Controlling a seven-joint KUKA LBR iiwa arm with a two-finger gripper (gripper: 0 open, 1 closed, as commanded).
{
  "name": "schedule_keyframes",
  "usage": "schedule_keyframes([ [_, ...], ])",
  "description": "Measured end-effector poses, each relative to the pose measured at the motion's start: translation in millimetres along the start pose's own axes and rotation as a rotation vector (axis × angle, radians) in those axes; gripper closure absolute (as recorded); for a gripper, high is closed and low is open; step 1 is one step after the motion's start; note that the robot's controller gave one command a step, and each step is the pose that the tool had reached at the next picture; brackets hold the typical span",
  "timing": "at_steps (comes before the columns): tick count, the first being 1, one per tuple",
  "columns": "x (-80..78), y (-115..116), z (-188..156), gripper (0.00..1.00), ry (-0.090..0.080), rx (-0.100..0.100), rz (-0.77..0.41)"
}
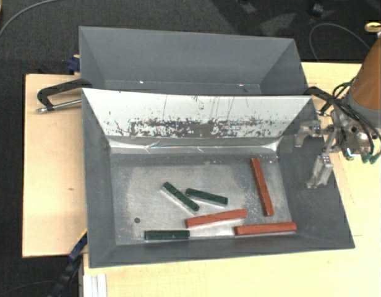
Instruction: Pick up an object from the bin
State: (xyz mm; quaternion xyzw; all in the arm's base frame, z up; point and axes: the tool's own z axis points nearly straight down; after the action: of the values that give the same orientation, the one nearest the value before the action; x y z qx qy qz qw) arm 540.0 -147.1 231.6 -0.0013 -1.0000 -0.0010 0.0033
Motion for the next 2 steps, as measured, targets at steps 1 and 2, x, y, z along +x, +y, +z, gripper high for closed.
schedule_keyframes([
  [1, 25.2, 64.1, 83.9, 0.0, 0.0, -0.002, -0.167],
  [2, 24.1, 115.8, 165.3, 0.0, 0.0, -0.002, -0.247],
])
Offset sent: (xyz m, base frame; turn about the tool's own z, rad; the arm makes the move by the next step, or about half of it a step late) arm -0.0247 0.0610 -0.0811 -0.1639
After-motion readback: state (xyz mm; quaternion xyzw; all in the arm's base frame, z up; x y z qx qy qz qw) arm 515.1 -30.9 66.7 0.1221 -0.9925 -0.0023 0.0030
